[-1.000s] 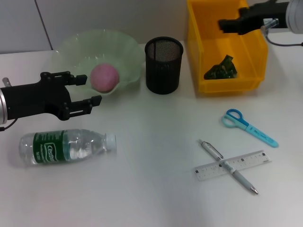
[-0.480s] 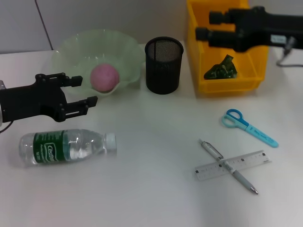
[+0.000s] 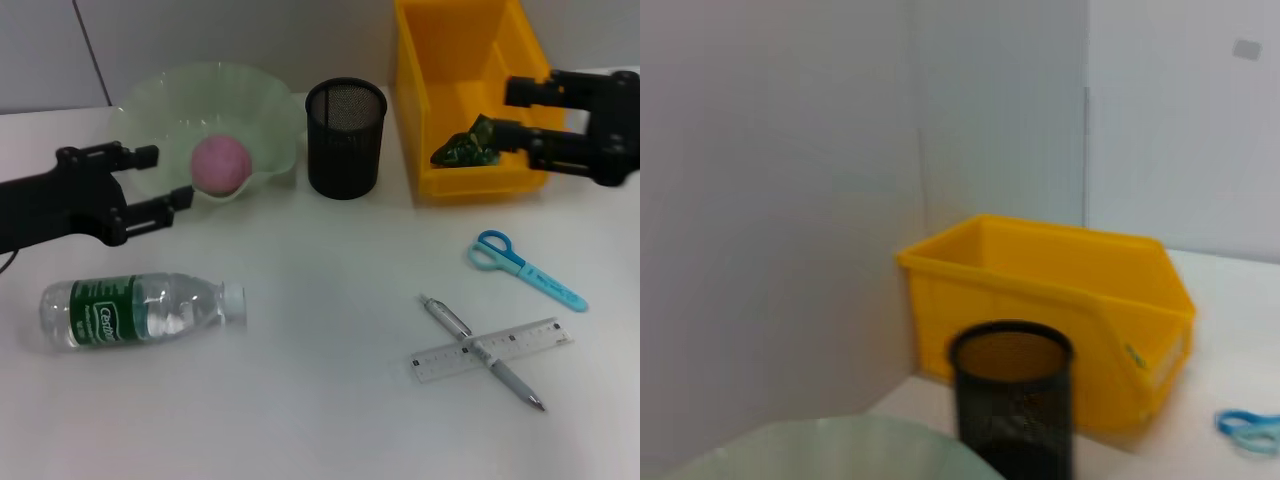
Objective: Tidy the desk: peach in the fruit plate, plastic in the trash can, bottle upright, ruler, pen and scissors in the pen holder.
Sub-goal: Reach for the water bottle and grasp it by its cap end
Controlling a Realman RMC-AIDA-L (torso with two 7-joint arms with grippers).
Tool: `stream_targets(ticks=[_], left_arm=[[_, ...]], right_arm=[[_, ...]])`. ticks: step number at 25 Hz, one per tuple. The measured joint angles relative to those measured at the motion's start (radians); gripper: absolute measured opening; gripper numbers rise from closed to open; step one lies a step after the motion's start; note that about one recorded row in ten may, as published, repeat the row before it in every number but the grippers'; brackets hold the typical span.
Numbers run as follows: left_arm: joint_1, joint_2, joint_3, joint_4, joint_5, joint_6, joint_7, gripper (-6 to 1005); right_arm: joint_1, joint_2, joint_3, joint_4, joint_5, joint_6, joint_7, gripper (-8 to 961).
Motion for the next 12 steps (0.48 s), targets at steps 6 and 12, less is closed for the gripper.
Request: stream_targets(ticks=[6, 12], left_arm=[[0.010, -0.001, -0.034, -0.009, -0.043, -0.025, 0.019, 638], [0.002, 0.006, -0.026, 0.063, 0.078, -0.025, -0.123, 634]], right_arm=[[0.020, -0.029, 0.076, 0.126, 0.001, -0.093, -0.065, 616], [0.022, -0.034, 0.078, 0.125, -0.006, -0.094, -0.055, 616]])
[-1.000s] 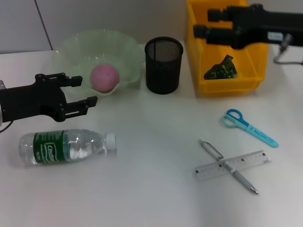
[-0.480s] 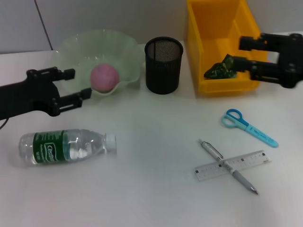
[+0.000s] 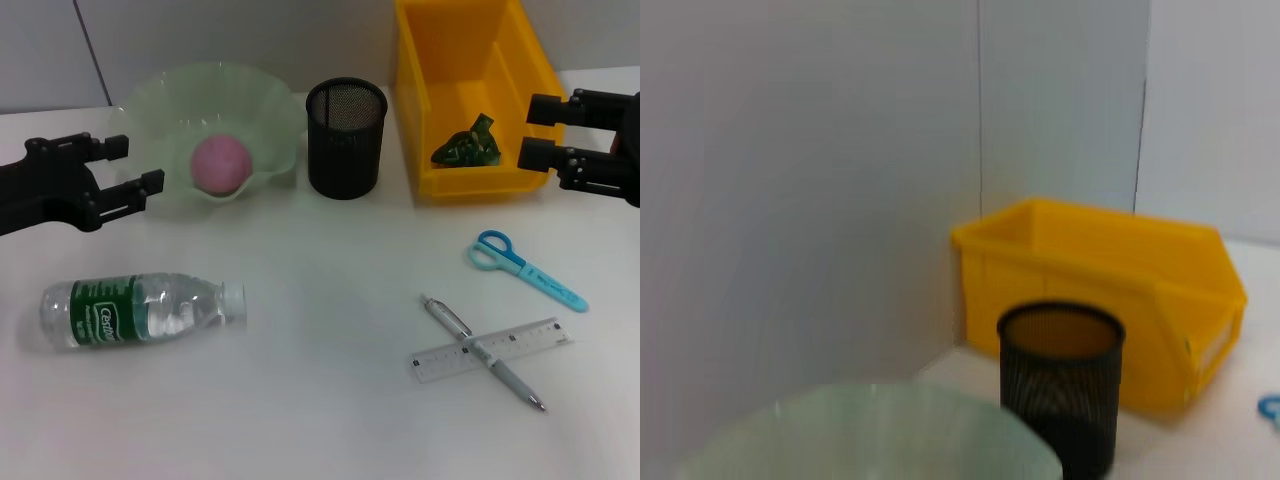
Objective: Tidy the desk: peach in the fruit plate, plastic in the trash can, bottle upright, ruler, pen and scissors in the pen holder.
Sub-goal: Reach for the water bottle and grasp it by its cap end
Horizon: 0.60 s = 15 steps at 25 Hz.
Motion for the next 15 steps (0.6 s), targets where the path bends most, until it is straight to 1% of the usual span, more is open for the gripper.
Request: stream_targets(ticks=[1, 2, 3, 5, 6, 7, 8, 10, 11, 12, 14, 15], left_arm=[[0.000, 0.000, 0.000, 0.000, 0.000, 0.000, 0.000, 633], [-0.005, 0.000, 0.000, 0.016, 0.026, 0.004, -0.031, 633], [-0.010, -0.002, 0.001, 0.046, 0.067, 0.018, -0.072, 632], [-0.007, -0.004, 0.011, 0.116, 0.108, 0.098, -0.097, 667], [-0.007, -0.004, 0.011, 0.116, 0.108, 0.098, -0.097, 684], [0.003, -0.001, 0.016, 0.163, 0.118, 0.167, -0.087, 701], [0.003, -0.001, 0.016, 0.163, 0.118, 0.167, -0.087, 719], [0.016, 0.000, 0.018, 0.224, 0.142, 0.232, -0.066, 754], [0.016, 0.000, 0.018, 0.224, 0.142, 0.232, -0.066, 771], [0.017, 0.004, 0.025, 0.242, 0.160, 0.271, -0.058, 788], [0.004, 0.011, 0.047, 0.256, 0.197, 0.324, -0.058, 823], [-0.023, 0.009, 0.086, 0.276, 0.284, 0.361, -0.087, 822]], right_arm=[[0.000, 0.000, 0.000, 0.000, 0.000, 0.000, 0.000, 616], [0.005, -0.005, -0.001, 0.003, -0.003, 0.003, 0.005, 616], [0.005, -0.005, -0.001, 0.003, -0.003, 0.003, 0.005, 615], [0.013, -0.009, -0.001, 0.006, -0.011, 0.004, 0.010, 615], [0.013, -0.009, -0.001, 0.006, -0.011, 0.004, 0.010, 615], [0.015, -0.010, -0.001, 0.006, -0.013, 0.004, 0.011, 615], [0.017, -0.011, -0.001, 0.006, -0.014, 0.004, 0.011, 615], [0.021, -0.014, 0.000, 0.009, -0.016, 0.005, 0.012, 615], [0.021, -0.014, 0.000, 0.009, -0.016, 0.005, 0.012, 615], [0.027, -0.019, 0.000, 0.019, -0.018, 0.007, 0.012, 615], [0.031, -0.021, 0.000, 0.024, -0.020, 0.009, 0.013, 615], [0.040, -0.026, 0.001, 0.031, -0.026, 0.014, 0.018, 615]])
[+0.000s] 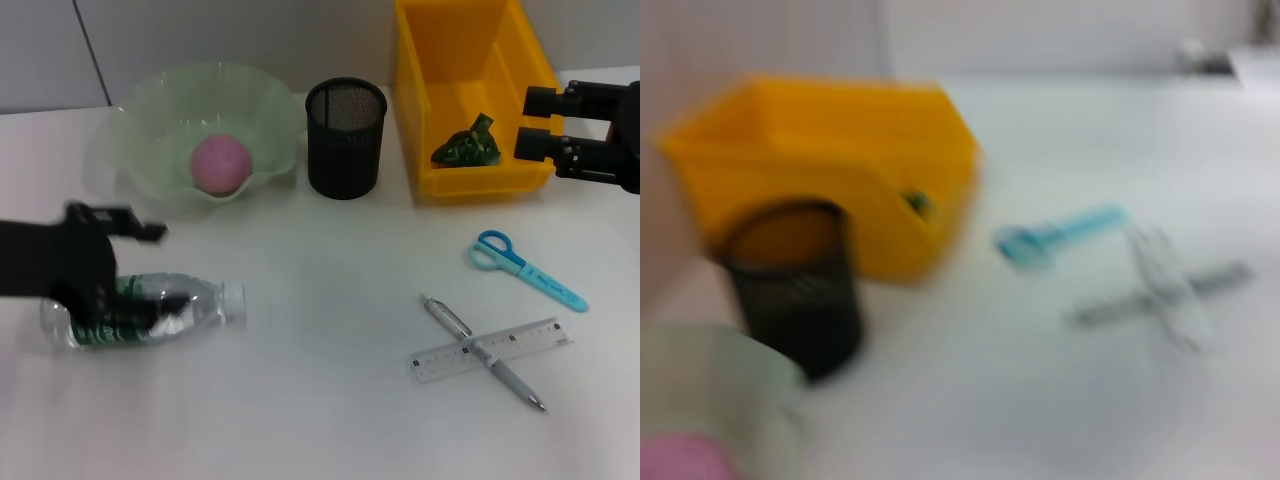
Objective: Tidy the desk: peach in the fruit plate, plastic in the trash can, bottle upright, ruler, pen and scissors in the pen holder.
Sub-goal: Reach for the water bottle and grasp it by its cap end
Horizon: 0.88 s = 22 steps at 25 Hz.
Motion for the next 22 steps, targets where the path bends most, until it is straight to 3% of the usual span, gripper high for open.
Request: stream_targets(ticks=[3, 7, 22], left_arm=[[-0.025, -0.013, 0.044, 0.017, 0.092, -0.009, -0.046, 820], [-0.068, -0.016, 0.191, 0.009, 0.160, -0.066, -0.129, 819], [-0.080, -0.019, 0.332, 0.077, 0.156, -0.159, -0.182, 818]], right_arm=[[0.009, -0.002, -0.002, 0.002, -0.008, 0.002, 0.005, 615], [0.026, -0.003, -0.002, 0.005, -0.029, 0.002, 0.006, 615], [0.038, -0.005, 0.001, 0.045, -0.054, 0.016, 0.006, 615]])
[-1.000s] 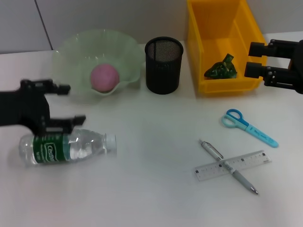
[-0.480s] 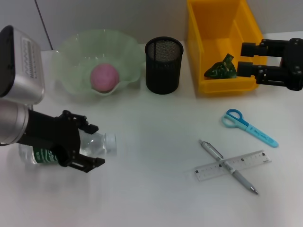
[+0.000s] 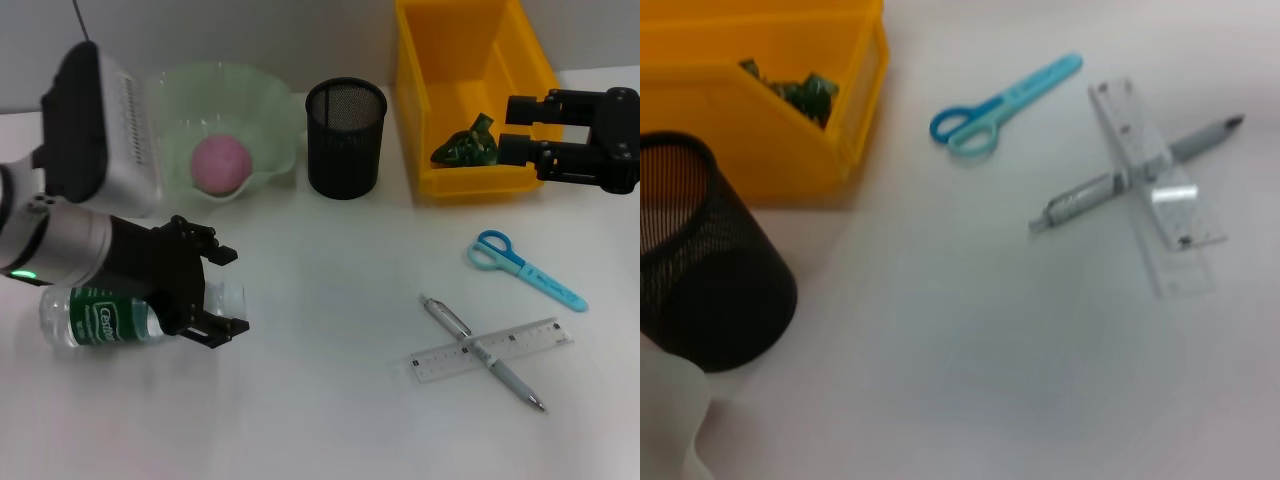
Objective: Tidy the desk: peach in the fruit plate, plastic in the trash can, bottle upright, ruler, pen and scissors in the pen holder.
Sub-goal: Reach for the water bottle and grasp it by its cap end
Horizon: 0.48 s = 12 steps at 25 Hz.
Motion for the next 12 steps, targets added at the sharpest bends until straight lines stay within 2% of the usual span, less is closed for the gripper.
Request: stream_targets(ticks=[1, 2, 12], left_arm=[[-0.021, 0.000, 0.052, -0.004, 0.044, -0.028, -0.031, 818], [-0.029, -0.001, 0.061, -0.008, 0.053, -0.033, -0.038, 818], [-0.091, -0.002, 0.104, -0.051, 0.100, -0.065, -0.062, 817]], right_arm=[[0.000, 0.000, 0.000, 0.001, 0.000, 0.000, 0.000, 615], [0.000, -0.001, 0.000, 0.002, -0.001, 0.000, 0.000, 614], [0.002, -0.001, -0.005, 0.018, -0.015, 0.013, -0.007, 614]])
